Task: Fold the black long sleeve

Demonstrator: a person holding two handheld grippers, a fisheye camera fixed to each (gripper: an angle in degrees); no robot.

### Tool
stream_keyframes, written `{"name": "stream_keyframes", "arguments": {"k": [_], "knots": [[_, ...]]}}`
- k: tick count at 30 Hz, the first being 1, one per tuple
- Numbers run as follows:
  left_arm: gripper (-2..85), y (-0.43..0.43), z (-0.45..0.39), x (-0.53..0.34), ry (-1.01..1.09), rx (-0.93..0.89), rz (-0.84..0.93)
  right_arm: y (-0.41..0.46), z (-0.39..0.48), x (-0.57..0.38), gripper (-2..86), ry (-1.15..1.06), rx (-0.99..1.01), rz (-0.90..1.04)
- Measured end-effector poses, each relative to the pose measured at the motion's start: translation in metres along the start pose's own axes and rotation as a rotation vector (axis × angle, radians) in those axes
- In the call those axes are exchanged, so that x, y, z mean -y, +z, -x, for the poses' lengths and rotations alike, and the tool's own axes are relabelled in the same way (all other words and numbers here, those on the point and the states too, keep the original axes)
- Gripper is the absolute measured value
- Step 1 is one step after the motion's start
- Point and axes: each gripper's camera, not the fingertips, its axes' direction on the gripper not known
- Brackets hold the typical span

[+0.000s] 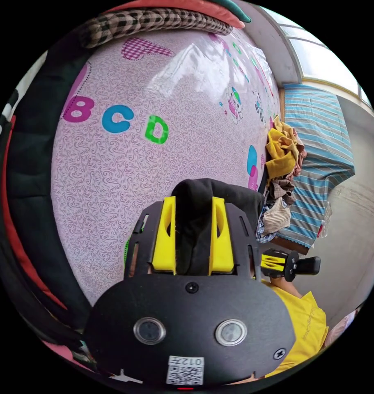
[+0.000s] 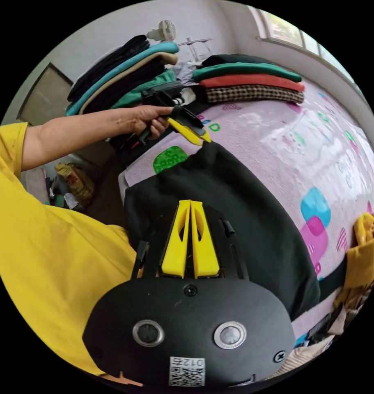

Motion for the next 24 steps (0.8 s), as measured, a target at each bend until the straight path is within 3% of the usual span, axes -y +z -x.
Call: {"name": "stream_keyframes", "arguments": {"k": [9,12,15,20,24], "knots": [[3.9,-0.013,-0.001,0.024,0.193,0.012,0.111,0.077,0.051,0.052,0.7,-0.127,0.076,0.136],[2.9,-0.028,-0.012,0.038,0.295,0.095,0.174,0.116,0.067,0.043,0.6,-0.212,-0.011,0.287],[2.3,-0.015,-0.008,0.056,0.309,0.156,0.278,0.131,0.082,0.024,0.6,-0.262,-0.108,0.266],[2.0,0.003,0.022,0.079,0.25,0.049,0.335,0.142,0.104,0.015,0.6,-0.33,-0.24,0.26],[2.1,-0.003,0.029,0.073,0.263,-0.027,0.308,0.134,0.091,0.018,0.6,-0.229,-0.183,0.223]]}}
